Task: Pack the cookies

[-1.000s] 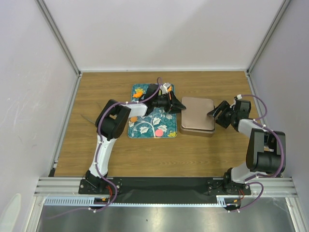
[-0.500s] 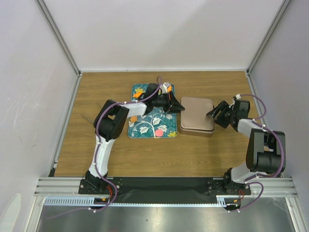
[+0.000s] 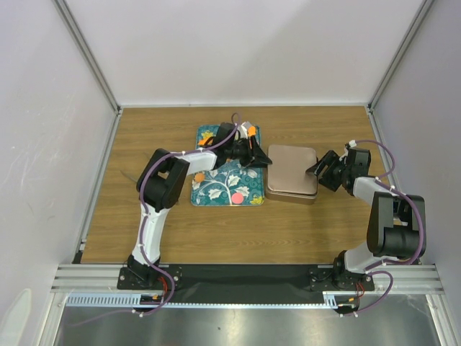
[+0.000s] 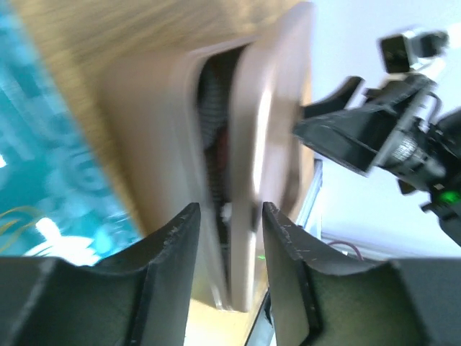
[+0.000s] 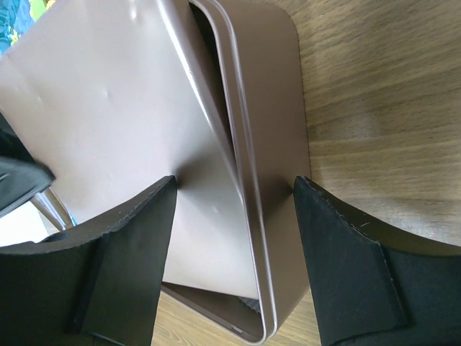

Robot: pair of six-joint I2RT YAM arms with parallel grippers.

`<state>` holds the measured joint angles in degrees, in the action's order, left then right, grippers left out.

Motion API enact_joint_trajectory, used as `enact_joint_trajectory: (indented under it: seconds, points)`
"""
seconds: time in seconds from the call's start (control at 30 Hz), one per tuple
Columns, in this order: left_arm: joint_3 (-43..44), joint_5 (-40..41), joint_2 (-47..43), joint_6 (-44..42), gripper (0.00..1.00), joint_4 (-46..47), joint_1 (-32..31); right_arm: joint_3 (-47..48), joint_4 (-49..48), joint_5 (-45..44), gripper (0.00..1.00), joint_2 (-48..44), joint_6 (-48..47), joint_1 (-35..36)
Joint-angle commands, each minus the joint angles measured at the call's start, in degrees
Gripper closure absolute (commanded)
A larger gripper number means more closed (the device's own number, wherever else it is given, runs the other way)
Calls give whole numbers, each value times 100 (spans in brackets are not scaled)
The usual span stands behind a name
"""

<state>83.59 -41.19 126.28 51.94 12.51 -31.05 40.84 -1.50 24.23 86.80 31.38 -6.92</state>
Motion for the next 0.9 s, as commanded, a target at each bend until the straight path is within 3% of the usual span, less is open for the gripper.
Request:
enact_joint_trajectory:
  seconds: [0.0,0.4,0.87]
  points:
    - [-185,278,-156,-273,56,-399,143,205,-44,-85,29,-76,-105,24]
    - [-142,225,-68,-246,55,-240,134,214,-26,-67,29,-120,-105,33]
    - [588,419,248,-756,55,-1067,-33,267,27,-138,26,-164,-202,164]
